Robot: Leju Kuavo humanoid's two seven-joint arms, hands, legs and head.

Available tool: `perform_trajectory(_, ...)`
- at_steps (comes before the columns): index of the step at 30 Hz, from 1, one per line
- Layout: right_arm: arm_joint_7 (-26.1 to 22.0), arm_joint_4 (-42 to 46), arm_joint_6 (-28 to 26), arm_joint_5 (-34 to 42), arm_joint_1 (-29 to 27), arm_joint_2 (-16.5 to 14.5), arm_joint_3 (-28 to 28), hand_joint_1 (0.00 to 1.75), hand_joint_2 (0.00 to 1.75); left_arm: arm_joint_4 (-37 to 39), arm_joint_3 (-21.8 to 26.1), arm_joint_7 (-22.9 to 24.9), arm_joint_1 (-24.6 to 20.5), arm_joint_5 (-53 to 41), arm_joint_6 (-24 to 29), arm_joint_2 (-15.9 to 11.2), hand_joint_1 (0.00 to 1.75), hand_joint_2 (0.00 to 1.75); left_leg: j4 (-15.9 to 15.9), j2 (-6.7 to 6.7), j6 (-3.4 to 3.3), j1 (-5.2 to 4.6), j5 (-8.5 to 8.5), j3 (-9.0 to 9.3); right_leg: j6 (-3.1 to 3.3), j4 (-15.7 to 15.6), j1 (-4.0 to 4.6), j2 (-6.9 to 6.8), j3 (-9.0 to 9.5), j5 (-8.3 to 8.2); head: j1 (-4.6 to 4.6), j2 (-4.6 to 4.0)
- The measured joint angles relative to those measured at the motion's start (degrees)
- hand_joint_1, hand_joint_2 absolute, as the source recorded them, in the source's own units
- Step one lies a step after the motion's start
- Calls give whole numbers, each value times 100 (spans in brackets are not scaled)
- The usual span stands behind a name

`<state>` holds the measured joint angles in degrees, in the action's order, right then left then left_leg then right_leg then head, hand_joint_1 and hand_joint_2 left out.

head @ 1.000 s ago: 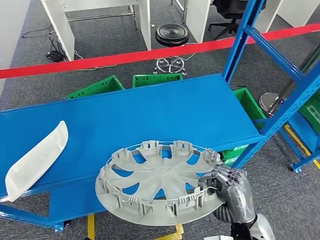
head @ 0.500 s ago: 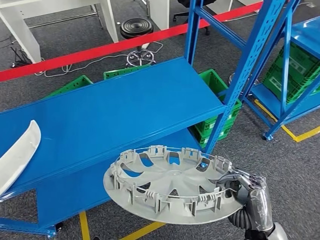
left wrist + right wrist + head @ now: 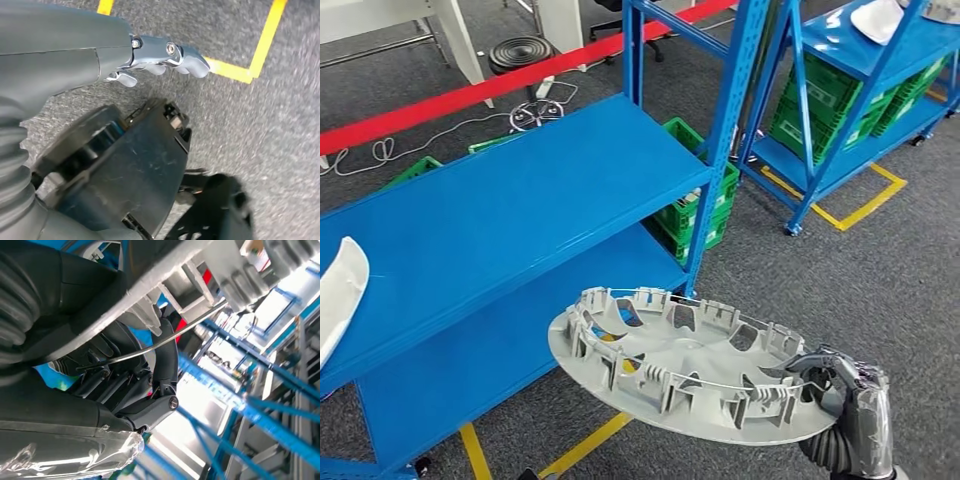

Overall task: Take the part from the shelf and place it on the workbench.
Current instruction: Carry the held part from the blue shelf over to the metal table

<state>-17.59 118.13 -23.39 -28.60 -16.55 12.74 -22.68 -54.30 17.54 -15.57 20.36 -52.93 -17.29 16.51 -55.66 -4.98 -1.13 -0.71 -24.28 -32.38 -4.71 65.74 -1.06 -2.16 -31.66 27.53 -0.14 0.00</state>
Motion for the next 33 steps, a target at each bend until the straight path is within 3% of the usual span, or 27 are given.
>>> perform_trajectory(1, 5, 11, -30, 8, 4, -6, 11, 175, 175, 35, -46, 8, -20, 11, 26, -28, 0, 175, -23, -51, 32, -11, 43, -40, 18, -453, 11, -105, 329, 85, -8, 0)
perform_trajectory(2, 13, 26, -69, 15, -1, -14, 22, 175, 175, 68, -95, 14, -35, 20, 56, -53, 0, 175, -41, -100, 60, -17, 86, -63, 42, -789, 29, -180, 533, 186, -12, 0)
perform_trajectory(3, 22, 48, -120, 23, -16, -21, 35, 175, 175, 103, -148, 14, -48, 29, 91, -79, 0, 175, -48, -148, 86, -13, 130, -82, 78, -960, 53, -180, 597, 245, -19, 0)
perform_trajectory(4, 33, 76, -186, 28, -45, -28, 55, 175, 175, 144, -206, 15, -62, 43, 126, -106, 0, 175, -51, -191, 115, -3, 171, -97, 139, -995, 64, -138, 547, 233, -25, 0)
perform_trajectory(5, 45, 104, -259, 32, -78, -36, 76, 175, 175, 188, -266, 16, -71, 56, 158, -130, 0, 175, -67, -153, 153, 17, 146, -115, 189, -989, 68, -94, 476, 186, -23, 0)
perform_trajectory(6, 59, 136, -325, 33, -106, -40, 102, 175, 175, 231, -327, 19, -74, 69, 185, -154, 0, 175, -143, -40, 196, 31, 15, -146, 245, -984, 67, -43, 411, 131, -27, 0)
perform_trajectory(8, 74, 193, -413, 33, -139, -53, 154, 175, 175, 308, -430, 25, -75, 79, 216, -194, 0, 175, -609, 286, 254, 45, -534, -274, 339, -983, 62, 73, 256, -15, -38, 1)
perform_trajectory(9, 77, 214, -433, 33, -149, -59, 173, 175, 175, 338, -468, 27, -76, 81, 224, -212, 0, 175, -974, 397, 253, 44, -836, -360, 363, -979, 68, 147, 165, -97, -44, 1)
perform_trajectory(10, 77, 227, -444, 33, -159, -68, 189, 175, 175, 364, -496, 29, -83, 81, 227, -233, 0, 175, -1325, 448, 240, 40, -1029, -426, 375, -972, 77, 227, 66, -184, -48, 1)
perform_trajectory(11, 78, 235, -452, 33, -170, -75, 204, 175, 175, 387, -519, 31, -91, 82, 231, -251, 0, 175, -1559, 470, 218, 34, -1081, -434, 376, -962, 87, 307, -35, -267, -50, 1)
perform_trajectory(12, 80, 237, -466, 32, -184, -81, 216, 175, 175, 403, -540, 34, -101, 85, 234, -269, 0, 175, -1618, 484, 191, 25, -1000, -361, 370, -950, 93, 389, -147, -346, -51, 1)
perform_trajectory(13, 83, 243, -494, 30, -203, -87, 230, 175, 175, 416, -567, 44, -111, 97, 239, -287, 0, 175, -1478, 507, 161, 16, -831, -198, 360, -937, 96, 467, -251, -421, -51, 1)
perform_trajectory(15, 86, 286, -614, 21, -264, -111, 270, 175, 175, 439, -651, 79, -135, 146, 260, -322, 0, 175, -759, 707, 93, 2, -571, 338, 334, -913, 98, 601, -420, -557, -52, 1)
perform_trajectory(17, 81, 370, -785, 37, -348, -148, 340, 175, 175, 469, -767, 113, -160, 194, 295, -355, 0, 175, -39, 930, 47, 1, -600, 793, 289, -897, 101, 712, -536, -695, -48, 0)
perform_trajectory(18, 71, 420, -866, 70, -399, -164, 383, 175, 175, 488, -831, 122, -169, 214, 315, -370, 0, 175, 139, 966, 30, -10, -643, 889, 253, -903, 97, 764, -572, -764, -47, 0)
perform_trajectory(20, 45, 524, -990, 164, -519, -187, 478, 175, 175, 535, -974, 130, -186, 248, 356, -396, 0, 175, 192, 851, -15, -24, -588, 844, 188, -921, 80, 815, -621, -856, -45, 0)
perform_trajectory(21, 32, 575, -1032, 211, -573, -197, 527, 175, 175, 560, -1045, 133, -195, 264, 373, -408, 0, 175, 194, 773, -58, -26, -531, 802, 164, -871, 75, 738, -658, -771, -38, 0)
perform_trajectory(22, 21, 619, -1060, 248, -614, -206, 569, 175, 175, 586, -1114, 134, -204, 272, 388, -421, 0, 175, 202, 686, -98, -23, -466, 747, 143, -722, 73, 614, -724, -564, -28, 0)
perform_trajectory(24, 1, 687, -1088, 293, -667, -226, 635, 175, 175, 645, -1225, 142, -219, 282, 409, -448, 0, 175, 204, 508, -147, -31, -345, 608, 95, -81, 56, 342, -888, 82, -10, 1)
perform_trajectory(25, -5, 710, -1090, 303, -692, -232, 656, 175, 175, 672, -1268, 147, -227, 286, 416, -462, 0, 175, 200, 415, -149, -37, -281, 528, 63, 318, 43, 286, -955, 319, -8, 1)
perform_trajectory(26, -9, 731, -1092, 308, -722, -238, 674, 175, 175, 702, -1307, 152, -240, 291, 423, -478, 0, 175, 196, 326, -144, -42, -215, 443, 32, 654, 25, 263, -973, 397, -8, 1)
perform_trajectory(27, -11, 746, -1092, 311, -750, -243, 688, 175, 175, 728, -1339, 156, -255, 296, 428, -491, 0, 175, 190, 237, -133, -45, -149, 352, 5, 849, 7, 250, -926, 319, -8, 1)
perform_trajectory(28, -13, 757, -1092, 315, -772, -247, 701, 175, 175, 750, -1367, 156, -271, 305, 435, -500, 0, 175, 183, 156, -115, -46, -89, 258, -22, 850, -12, 230, -790, 143, -8, 1)
perform_trajectory(29, -18, 768, -1092, 319, -788, -252, 716, 175, 175, 774, -1394, 154, -291, 326, 446, -509, 0, 175, 170, 84, -91, -48, -34, 170, -48, 653, -32, 175, -553, -27, -10, 1)
perform_trajectory(30, -31, 779, -1092, 326, -798, -259, 734, 175, 175, 802, -1421, 143, -310, 364, 468, -519, 0, 175, 150, 25, -62, -54, 8, 95, -73, 268, -48, 59, -193, -84, -9, 1)
perform_trajectory(32, -72, 817, -1092, 339, -809, -279, 771, 175, 175, 876, -1498, 107, -352, 463, 530, -544, 0, 175, 75, -73, -1, -63, 68, -5, -57, -672, -39, -157, 507, 100, -25, 1)
perform_trajectory(33, -93, 838, -1094, 348, -818, -290, 784, 175, 175, 914, -1540, 86, -372, 505, 557, -557, 0, 175, 43, -124, 30, -57, 99, -31, -17, -979, -18, -199, 697, 220, -30, 1)
